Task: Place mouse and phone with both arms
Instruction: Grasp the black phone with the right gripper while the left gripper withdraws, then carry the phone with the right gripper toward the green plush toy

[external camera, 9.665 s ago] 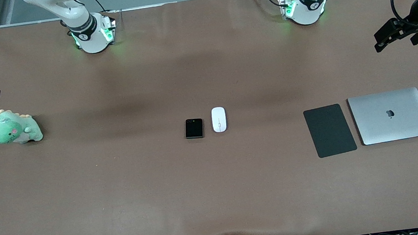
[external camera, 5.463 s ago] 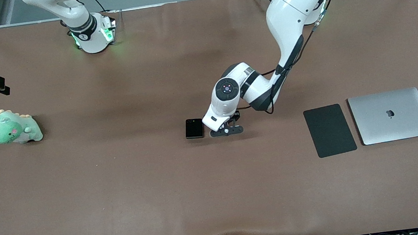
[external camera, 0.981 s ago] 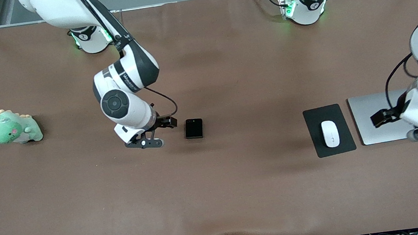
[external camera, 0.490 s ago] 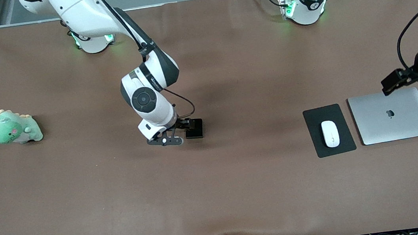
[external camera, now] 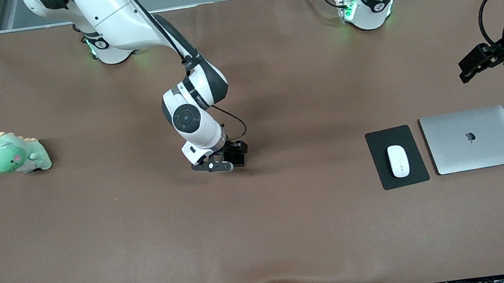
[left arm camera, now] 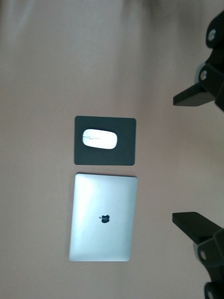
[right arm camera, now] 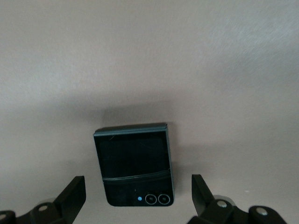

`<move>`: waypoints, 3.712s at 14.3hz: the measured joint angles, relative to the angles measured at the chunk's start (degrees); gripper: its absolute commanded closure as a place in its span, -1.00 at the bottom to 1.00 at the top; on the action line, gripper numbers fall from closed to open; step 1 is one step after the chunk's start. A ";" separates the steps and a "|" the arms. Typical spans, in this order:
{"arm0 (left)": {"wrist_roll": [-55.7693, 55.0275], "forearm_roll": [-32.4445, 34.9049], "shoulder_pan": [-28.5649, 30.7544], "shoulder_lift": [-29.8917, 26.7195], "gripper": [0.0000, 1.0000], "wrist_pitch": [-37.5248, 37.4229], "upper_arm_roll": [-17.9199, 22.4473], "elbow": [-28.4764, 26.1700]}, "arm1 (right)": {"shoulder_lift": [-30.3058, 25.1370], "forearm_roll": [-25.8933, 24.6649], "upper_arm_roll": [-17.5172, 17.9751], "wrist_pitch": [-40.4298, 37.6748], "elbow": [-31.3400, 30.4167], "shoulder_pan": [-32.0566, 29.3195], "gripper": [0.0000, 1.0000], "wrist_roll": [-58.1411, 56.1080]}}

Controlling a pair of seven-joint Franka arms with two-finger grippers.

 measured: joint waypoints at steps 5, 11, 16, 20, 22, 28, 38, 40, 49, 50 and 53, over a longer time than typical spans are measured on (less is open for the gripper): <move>0.25 -1.30 -3.11 -2.67 -1.00 -1.15 4.27 -3.05 | 2.53 0.00 0.02 0.39 1.07 1.37 -1.00 0.35; 0.41 -1.31 -3.53 -2.80 -1.00 -1.53 4.26 -3.34 | 4.85 -2.69 -0.01 1.21 2.94 2.02 0.92 1.27; 0.44 -1.31 -3.57 -2.75 -1.00 -1.49 4.27 -3.14 | 4.66 -6.09 -0.39 -1.55 3.96 2.06 1.00 1.39; 0.44 -1.31 -3.63 -2.40 -1.00 -1.48 4.27 -3.14 | 4.48 -6.09 -1.39 -10.95 8.50 1.44 1.00 1.41; 0.44 -1.31 -3.61 -2.32 -1.00 -1.47 4.30 -3.13 | 3.49 -6.11 -1.78 -15.41 9.84 -0.40 1.00 1.41; 0.44 -1.31 -3.57 -2.31 -1.00 -1.44 4.56 -3.01 | -3.06 -6.62 -2.08 -20.93 6.28 -9.68 1.00 -2.40; 0.44 -1.31 -3.57 -2.31 -1.00 -1.44 4.68 -2.95 | -15.49 -12.34 -2.50 -17.65 -13.97 -21.64 1.00 -13.76; 0.44 -1.31 -3.58 -2.31 -1.00 -1.44 4.68 -2.94 | -16.81 -12.45 -2.56 -15.64 -16.82 -24.40 1.00 -18.61; 0.44 -1.31 -3.55 -2.16 -1.00 -1.35 4.74 -2.86 | -22.53 -12.53 -2.67 -10.72 -26.52 -37.68 1.00 -37.65; 0.44 -1.31 -3.55 -2.12 -1.00 -1.35 4.75 -2.86 | -22.64 -12.53 -2.67 -9.57 -27.51 -39.11 1.00 -39.74; 0.44 -1.31 -3.55 -2.06 -1.00 -1.35 4.75 -2.86 | -22.66 -12.55 -2.66 -5.23 -30.68 -42.42 1.00 -44.42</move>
